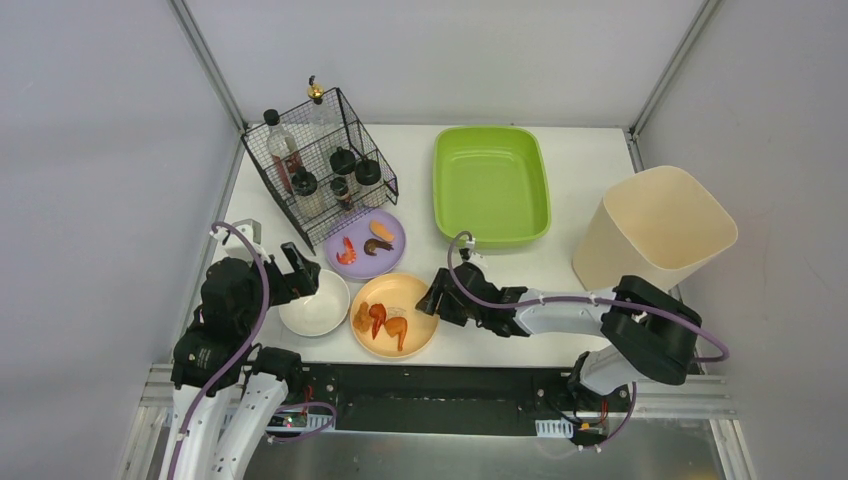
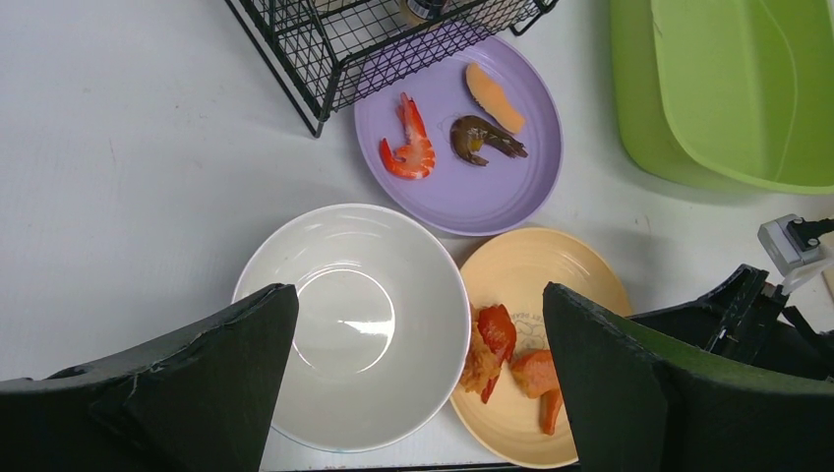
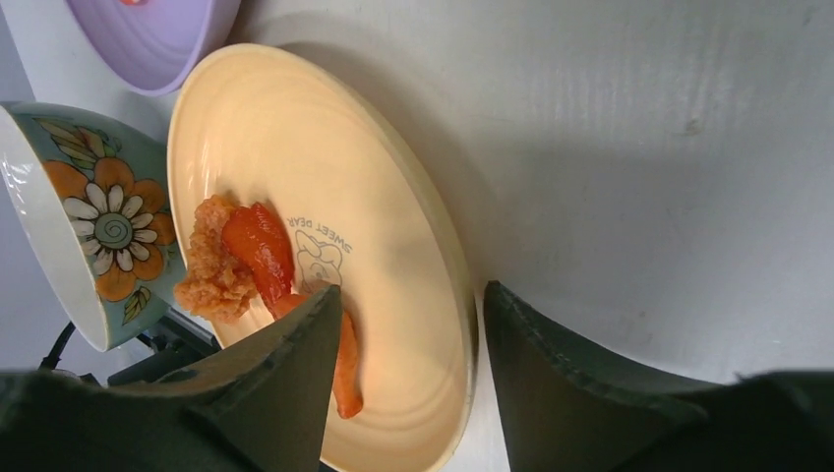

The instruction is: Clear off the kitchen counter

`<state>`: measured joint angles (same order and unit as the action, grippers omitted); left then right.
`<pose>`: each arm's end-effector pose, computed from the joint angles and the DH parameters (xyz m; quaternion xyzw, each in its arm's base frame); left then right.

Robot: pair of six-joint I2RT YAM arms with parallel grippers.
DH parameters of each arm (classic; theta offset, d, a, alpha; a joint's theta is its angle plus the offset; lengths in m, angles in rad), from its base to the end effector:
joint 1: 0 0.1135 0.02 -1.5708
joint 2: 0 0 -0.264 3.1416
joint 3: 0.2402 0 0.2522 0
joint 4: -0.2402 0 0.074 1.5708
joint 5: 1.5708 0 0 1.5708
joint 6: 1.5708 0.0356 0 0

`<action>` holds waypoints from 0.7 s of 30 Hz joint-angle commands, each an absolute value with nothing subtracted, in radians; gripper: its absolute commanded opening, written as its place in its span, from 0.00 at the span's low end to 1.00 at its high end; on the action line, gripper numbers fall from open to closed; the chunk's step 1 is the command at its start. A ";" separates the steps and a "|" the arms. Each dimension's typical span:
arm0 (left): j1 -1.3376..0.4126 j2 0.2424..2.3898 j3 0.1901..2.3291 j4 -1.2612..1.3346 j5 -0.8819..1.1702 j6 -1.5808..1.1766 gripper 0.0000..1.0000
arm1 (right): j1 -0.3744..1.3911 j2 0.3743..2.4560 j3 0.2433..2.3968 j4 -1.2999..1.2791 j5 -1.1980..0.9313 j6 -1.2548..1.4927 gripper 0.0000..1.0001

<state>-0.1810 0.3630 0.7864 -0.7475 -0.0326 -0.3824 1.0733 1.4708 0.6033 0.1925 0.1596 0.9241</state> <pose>0.0747 -0.0125 0.3277 -0.0911 0.8068 -0.1495 0.5644 0.1400 0.2460 0.1599 -0.0325 0.8986 0.3241 0.2941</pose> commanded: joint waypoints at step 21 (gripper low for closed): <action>-0.171 0.371 0.797 -0.741 -0.016 -0.394 1.00 | 1.094 1.489 0.582 0.099 0.150 0.916 0.00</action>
